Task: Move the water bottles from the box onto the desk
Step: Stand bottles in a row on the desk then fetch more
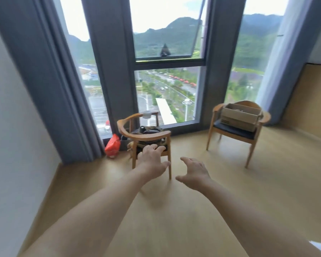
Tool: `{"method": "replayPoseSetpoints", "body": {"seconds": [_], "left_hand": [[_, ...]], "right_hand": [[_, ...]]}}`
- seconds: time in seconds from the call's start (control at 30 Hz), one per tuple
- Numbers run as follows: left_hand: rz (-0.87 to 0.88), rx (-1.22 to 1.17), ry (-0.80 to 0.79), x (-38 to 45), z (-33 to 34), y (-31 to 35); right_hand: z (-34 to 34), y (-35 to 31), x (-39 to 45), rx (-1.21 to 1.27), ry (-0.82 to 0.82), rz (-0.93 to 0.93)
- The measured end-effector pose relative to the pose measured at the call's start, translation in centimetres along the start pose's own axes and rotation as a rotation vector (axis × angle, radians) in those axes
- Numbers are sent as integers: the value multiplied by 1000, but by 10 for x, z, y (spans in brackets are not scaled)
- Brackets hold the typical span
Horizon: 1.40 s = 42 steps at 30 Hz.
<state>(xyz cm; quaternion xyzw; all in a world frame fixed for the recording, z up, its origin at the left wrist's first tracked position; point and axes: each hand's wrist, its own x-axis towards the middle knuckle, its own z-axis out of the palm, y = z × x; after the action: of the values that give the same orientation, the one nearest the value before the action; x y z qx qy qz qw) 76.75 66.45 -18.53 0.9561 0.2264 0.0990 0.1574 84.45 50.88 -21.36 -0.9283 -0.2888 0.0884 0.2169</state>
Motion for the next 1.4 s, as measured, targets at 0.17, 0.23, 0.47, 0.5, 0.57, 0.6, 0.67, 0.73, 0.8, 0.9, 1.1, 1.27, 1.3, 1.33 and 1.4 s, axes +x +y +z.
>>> {"method": "replayPoseSetpoints", "body": {"seconds": [0.17, 0.23, 0.47, 0.5, 0.57, 0.6, 0.67, 0.73, 0.8, 0.9, 1.1, 1.27, 1.3, 1.33, 1.4], "left_hand": [[196, -14, -42, 112, 23, 48], [255, -8, -55, 161, 24, 68], [421, -81, -100, 310, 58, 139], [436, -89, -109, 326, 68, 147], [467, -101, -135, 356, 90, 163], [476, -107, -151, 372, 100, 170], [491, -104, -180, 406, 121, 186], [507, -85, -196, 441, 144, 203], [523, -64, -205, 476, 166, 223], [546, -38, -207, 531, 195, 260], [487, -55, -227, 652, 240, 332], [458, -106, -214, 730, 268, 378], [456, -101, -223, 745, 276, 384], [452, -96, -233, 759, 284, 390], [446, -90, -255, 789, 300, 403]], "right_hand": [[-35, 48, 76, 13, 127, 146], [-56, 62, 111, 12, 178, 195], [-107, 116, 212, 38, 276, 353], [-110, 125, 223, 36, 277, 381], [-117, 147, 247, 49, 271, 427], [-120, 158, 261, 63, 272, 442], [-126, 181, 289, 81, 280, 455], [-129, 207, 318, 86, 276, 467], [-133, 238, 350, 88, 261, 484], [-151, 290, 407, 63, 248, 504], [-209, 380, 517, 97, 209, 516], [-240, 432, 587, 118, 206, 506], [-242, 441, 601, 119, 197, 509], [-243, 451, 614, 120, 188, 514], [-245, 473, 640, 118, 175, 532]]}}
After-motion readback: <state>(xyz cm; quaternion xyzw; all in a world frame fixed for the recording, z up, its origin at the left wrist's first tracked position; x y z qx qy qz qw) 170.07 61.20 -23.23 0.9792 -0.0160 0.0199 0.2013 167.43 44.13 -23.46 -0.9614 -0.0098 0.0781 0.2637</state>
